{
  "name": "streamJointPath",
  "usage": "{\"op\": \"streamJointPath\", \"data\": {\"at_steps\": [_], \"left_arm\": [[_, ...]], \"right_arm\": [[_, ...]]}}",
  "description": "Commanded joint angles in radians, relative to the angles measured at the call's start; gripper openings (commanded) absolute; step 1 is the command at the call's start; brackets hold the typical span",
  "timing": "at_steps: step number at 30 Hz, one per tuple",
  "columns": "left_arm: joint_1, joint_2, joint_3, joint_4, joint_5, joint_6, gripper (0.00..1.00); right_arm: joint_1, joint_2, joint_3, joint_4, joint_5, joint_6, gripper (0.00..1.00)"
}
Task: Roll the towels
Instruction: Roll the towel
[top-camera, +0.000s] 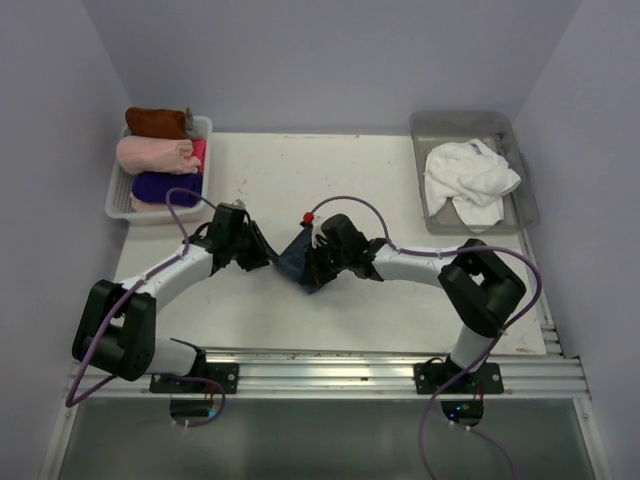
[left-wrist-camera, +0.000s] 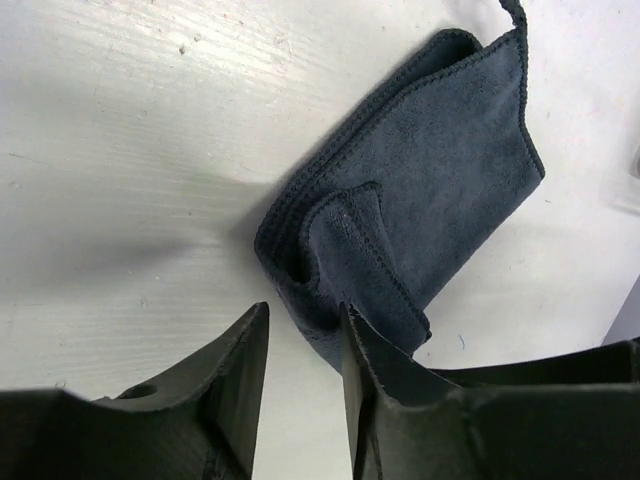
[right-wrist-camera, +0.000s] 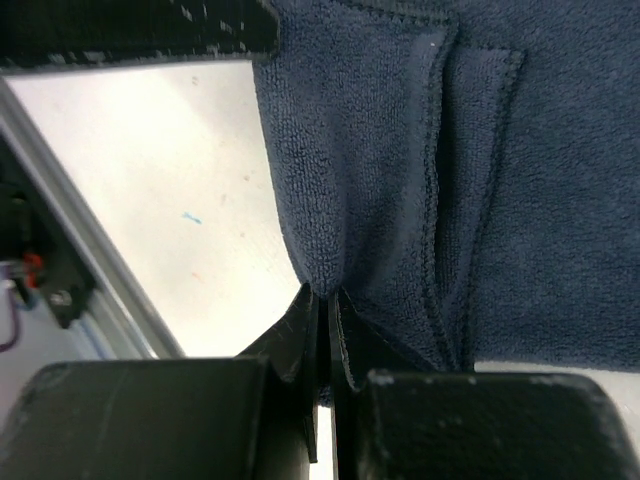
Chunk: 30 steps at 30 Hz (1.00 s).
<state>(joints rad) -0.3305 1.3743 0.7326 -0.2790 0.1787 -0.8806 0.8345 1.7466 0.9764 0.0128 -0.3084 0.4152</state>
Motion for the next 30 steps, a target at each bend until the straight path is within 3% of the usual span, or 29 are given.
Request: {"op": "streamJointPath", "data": {"at_steps": [1, 10, 21, 30], "left_arm": [[-0.001, -0.014, 0.019, 0.012, 0.022, -0.011, 0.37], [-0.044, -0.011, 0.004, 0.109, 0.09, 0.0, 0.32], [-0.076, 0.043, 0.025, 0.133, 0.082, 0.02, 0.32], [-0.076, 0.137, 0.071, 0.176, 0.064, 0.038, 0.32]], "right_arm": [[-0.041, 0.011, 0.004, 0.097, -0.156, 0.108, 0.0], [-0.133, 0.094, -0.082, 0.331, -0.32, 0.361, 0.0], [-0.198, 0.148, -0.151, 0.498, -0.39, 0.488, 0.0], [-0.212, 0.18, -0.176, 0.532, -0.394, 0.504, 0.0]]}}
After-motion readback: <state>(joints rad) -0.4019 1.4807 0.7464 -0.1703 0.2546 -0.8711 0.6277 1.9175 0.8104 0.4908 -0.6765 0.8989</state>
